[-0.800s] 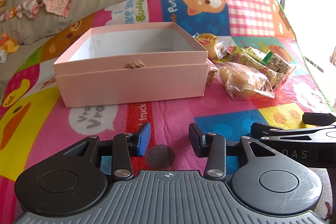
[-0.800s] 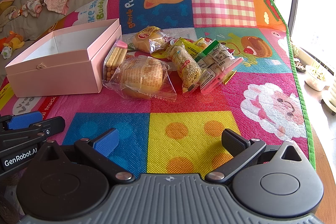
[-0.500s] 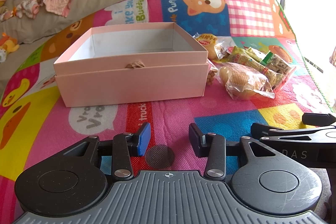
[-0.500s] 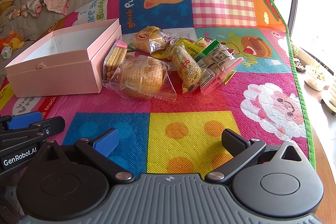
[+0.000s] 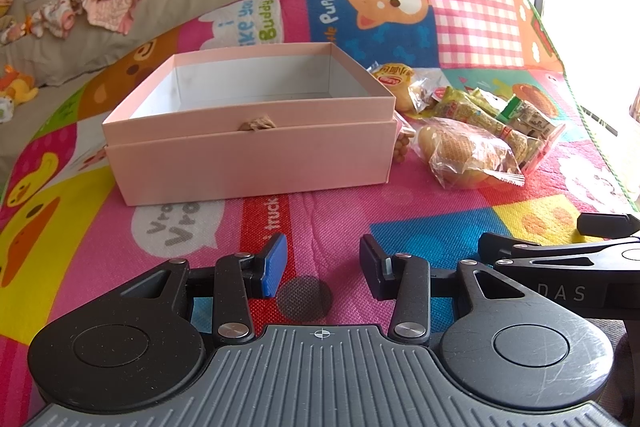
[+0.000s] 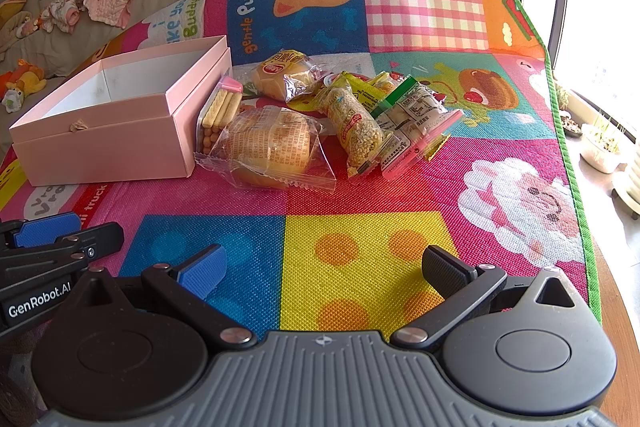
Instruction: Organize objects
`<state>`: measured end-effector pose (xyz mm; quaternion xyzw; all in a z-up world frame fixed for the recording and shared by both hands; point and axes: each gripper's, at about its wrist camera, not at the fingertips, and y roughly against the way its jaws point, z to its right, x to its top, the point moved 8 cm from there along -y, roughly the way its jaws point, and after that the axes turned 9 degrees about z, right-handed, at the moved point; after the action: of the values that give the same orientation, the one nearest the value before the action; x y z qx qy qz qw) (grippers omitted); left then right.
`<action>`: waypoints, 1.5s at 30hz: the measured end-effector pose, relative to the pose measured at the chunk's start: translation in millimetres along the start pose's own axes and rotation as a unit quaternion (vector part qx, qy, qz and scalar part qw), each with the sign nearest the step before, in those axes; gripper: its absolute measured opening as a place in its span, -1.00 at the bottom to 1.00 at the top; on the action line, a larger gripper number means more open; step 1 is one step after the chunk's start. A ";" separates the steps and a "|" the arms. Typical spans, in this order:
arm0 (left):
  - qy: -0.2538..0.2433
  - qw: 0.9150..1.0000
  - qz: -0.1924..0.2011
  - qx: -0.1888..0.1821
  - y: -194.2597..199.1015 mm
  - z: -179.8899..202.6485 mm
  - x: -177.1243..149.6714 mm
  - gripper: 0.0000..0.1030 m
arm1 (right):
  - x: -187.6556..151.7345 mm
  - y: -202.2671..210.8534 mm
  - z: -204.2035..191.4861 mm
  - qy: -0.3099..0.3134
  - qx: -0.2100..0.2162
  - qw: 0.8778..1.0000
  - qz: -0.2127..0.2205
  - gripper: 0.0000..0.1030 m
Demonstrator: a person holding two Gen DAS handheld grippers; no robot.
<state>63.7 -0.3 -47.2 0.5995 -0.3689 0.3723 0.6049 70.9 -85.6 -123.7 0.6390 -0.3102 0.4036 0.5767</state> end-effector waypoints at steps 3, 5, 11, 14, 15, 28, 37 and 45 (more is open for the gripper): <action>-0.005 1.000 0.000 0.003 0.1 1.1 -0.2 -0.11 | -0.4 -0.1 0.0 0.000 0.000 1.000 0.000 1.00; -0.008 1.000 0.000 0.005 0.3 1.7 -0.3 -0.11 | -0.4 -0.6 0.4 -0.001 0.001 1.000 0.000 1.00; -0.008 1.000 0.000 0.007 -0.3 3.7 -0.3 -0.11 | -1.4 -1.3 0.3 -0.002 -0.001 1.000 -0.005 1.00; -0.005 1.000 0.000 0.005 0.0 4.0 -0.2 -0.11 | -0.3 -0.6 0.3 -0.001 0.000 1.000 -0.012 1.00; -0.006 1.000 0.000 0.006 -0.3 3.4 -0.2 -0.11 | -0.7 -0.9 1.0 0.000 0.005 1.000 -0.017 1.00; -0.014 1.000 0.000 0.006 0.3 1.9 0.2 -0.10 | -1.2 -3.3 -2.1 0.016 0.020 0.997 -0.070 1.00; -0.008 0.999 0.035 0.001 40.9 -43.5 54.4 -0.13 | 24.7 26.9 7.4 -0.053 0.074 0.993 -0.072 1.00; 0.031 0.997 -0.020 0.074 -35.6 -147.8 128.6 -0.14 | 118.8 66.7 28.3 -0.040 0.064 0.996 0.042 1.00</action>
<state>153.3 148.4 50.2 0.6378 -0.3089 0.4048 0.5778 75.2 -114.9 12.3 0.6766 -0.3331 0.4208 0.5041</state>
